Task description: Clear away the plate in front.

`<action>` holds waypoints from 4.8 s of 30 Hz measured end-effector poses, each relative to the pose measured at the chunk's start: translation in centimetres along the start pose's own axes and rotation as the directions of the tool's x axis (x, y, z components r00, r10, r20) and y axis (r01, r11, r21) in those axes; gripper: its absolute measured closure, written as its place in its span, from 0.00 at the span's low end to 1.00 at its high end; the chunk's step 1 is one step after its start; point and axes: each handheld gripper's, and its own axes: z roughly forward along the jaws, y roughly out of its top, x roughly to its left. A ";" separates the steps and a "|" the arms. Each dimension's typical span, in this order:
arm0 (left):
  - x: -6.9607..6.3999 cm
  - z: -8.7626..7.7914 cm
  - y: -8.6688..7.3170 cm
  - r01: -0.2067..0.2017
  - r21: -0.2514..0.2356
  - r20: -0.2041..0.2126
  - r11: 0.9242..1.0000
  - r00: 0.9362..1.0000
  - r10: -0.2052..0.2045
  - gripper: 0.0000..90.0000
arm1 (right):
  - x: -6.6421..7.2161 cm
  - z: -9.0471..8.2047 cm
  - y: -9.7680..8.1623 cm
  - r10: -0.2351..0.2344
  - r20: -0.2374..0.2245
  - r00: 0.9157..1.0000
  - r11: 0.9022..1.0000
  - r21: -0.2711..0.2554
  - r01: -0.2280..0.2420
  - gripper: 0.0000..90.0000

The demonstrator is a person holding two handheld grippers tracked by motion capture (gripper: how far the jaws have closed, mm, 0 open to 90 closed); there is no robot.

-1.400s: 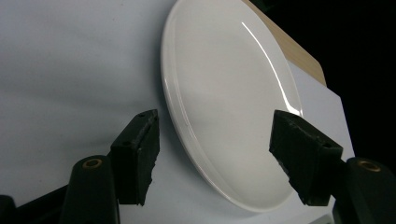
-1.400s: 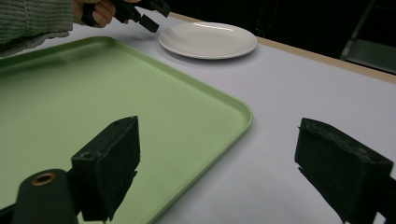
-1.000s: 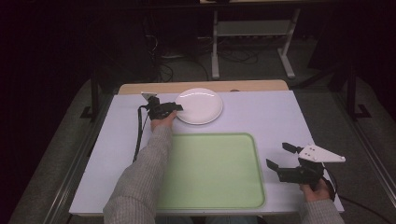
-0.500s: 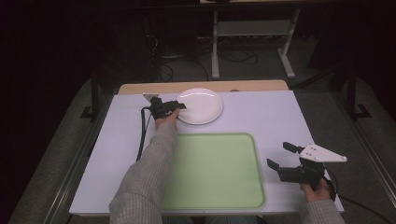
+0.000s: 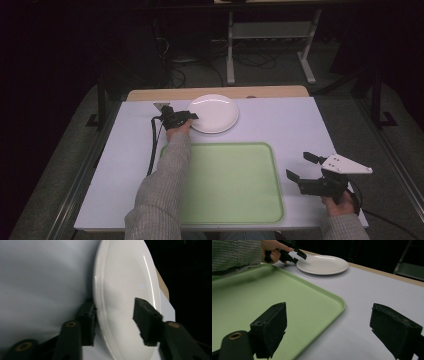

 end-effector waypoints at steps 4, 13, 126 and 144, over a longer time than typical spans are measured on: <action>0.1 0.0 -0.1 0.001 -0.006 -0.009 1.000 1.000 -0.001 0.70 | 0.0 0.0 0.0 0.001 -0.001 1.000 1.000 0.000 -0.001 0.15; 0.9 -0.1 -0.2 0.016 -0.020 -0.002 1.000 1.000 -0.016 0.89 | -0.1 0.0 0.0 0.006 -0.002 1.000 1.000 -0.004 -0.006 0.15; 8.1 -14.5 -4.1 0.073 -0.100 0.369 0.992 0.929 -0.031 0.95 | 0.5 0.4 -0.2 0.026 0.002 1.000 0.999 0.023 -0.026 0.15; 8.0 -15.6 -6.6 -0.003 -0.055 0.350 0.998 0.937 0.022 0.96 | 0.5 0.4 -0.3 0.028 0.006 1.000 0.999 0.025 -0.028 0.15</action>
